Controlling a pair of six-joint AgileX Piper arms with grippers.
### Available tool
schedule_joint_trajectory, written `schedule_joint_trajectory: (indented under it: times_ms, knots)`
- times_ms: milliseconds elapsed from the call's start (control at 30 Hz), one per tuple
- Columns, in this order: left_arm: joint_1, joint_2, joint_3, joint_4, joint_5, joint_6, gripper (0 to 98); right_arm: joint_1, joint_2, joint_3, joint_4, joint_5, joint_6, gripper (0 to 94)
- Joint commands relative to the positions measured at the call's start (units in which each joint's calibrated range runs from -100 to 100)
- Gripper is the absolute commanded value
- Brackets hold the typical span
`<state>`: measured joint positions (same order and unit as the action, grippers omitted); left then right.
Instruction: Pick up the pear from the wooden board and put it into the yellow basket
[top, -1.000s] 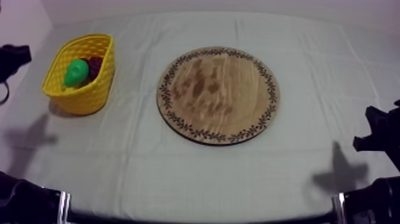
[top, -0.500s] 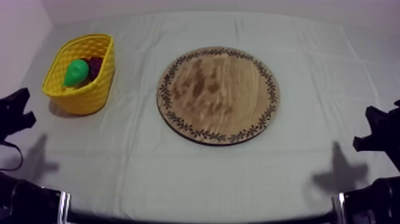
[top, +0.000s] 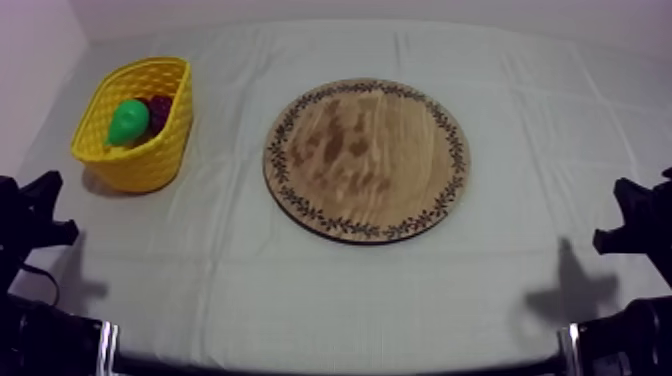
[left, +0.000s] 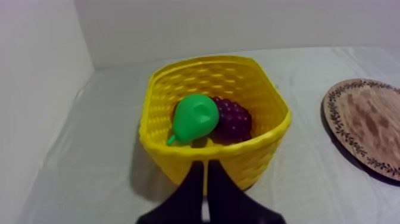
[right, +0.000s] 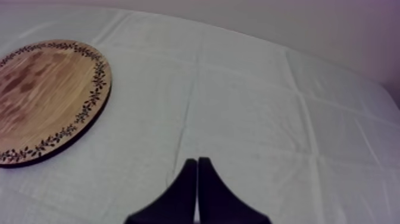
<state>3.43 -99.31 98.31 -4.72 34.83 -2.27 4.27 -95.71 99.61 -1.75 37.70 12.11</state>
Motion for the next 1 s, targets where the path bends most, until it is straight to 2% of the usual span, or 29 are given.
schedule_joint_trajectory:
  times_ms: [0,300,967]
  knots:
    - [-0.15,-0.32,0.42,0.76,-0.17,-0.7,0.0,0.02,-0.05,0.05,0.02,-0.04,0.01,0.3]
    - [-0.41,-0.67,1.53,2.36,-4.59,-1.37,0.0,0.02,-0.05,0.05,0.02,-0.04,0.0,0.3]
    - [0.22,-0.69,1.58,2.53,-3.01,-1.34,0.0,0.02,-0.05,0.05,0.02,-0.04,-0.02,0.3]
